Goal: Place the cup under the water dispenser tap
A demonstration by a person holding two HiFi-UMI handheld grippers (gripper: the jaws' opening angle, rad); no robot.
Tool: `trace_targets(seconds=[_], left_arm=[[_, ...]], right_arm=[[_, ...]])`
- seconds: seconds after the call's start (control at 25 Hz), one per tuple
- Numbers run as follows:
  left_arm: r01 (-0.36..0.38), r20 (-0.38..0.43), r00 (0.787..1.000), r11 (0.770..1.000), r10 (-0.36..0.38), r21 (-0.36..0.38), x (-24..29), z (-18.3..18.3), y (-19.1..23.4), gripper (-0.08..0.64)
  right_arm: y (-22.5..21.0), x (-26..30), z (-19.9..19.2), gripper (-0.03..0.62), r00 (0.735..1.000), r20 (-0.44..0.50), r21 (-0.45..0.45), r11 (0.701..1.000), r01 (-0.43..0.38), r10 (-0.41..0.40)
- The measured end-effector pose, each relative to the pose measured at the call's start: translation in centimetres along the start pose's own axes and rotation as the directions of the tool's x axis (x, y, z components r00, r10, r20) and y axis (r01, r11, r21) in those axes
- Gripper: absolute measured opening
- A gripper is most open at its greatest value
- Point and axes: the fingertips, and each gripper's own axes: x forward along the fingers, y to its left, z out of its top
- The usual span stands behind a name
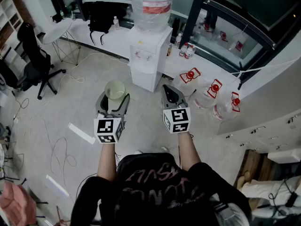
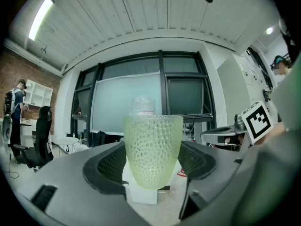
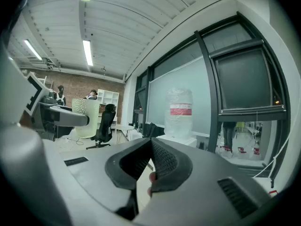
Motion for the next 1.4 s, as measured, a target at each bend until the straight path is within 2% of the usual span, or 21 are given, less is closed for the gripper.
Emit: trace_targets(seconds=[0.56,1.0,1.4], left_arm=[[0.007,-0.009,1.000,1.000,-0.007,0.003,0.2,-0.5,0.2,0.354],[0.023,0.000,1.000,1.000,-0.023,-0.009,0.1,-0.6,1.8,0.354],[0.024,-0.002,1.000,1.000,-0.024,-0.008,2.7,-1.2,3.5,0.354]], right_arm=[[1.0,0.3,-0.5,0.014,1.000,-0.002,-0.009,1.000,-0.017,0.017],[1.9,0.8,-0.9,0.014,1.000,-0.020,-0.016,1.000,0.010,-0.010],[1.5,4.2,-1.5,0.014,1.000,-0.030,-0.019,1.000,0.003,-0.004]])
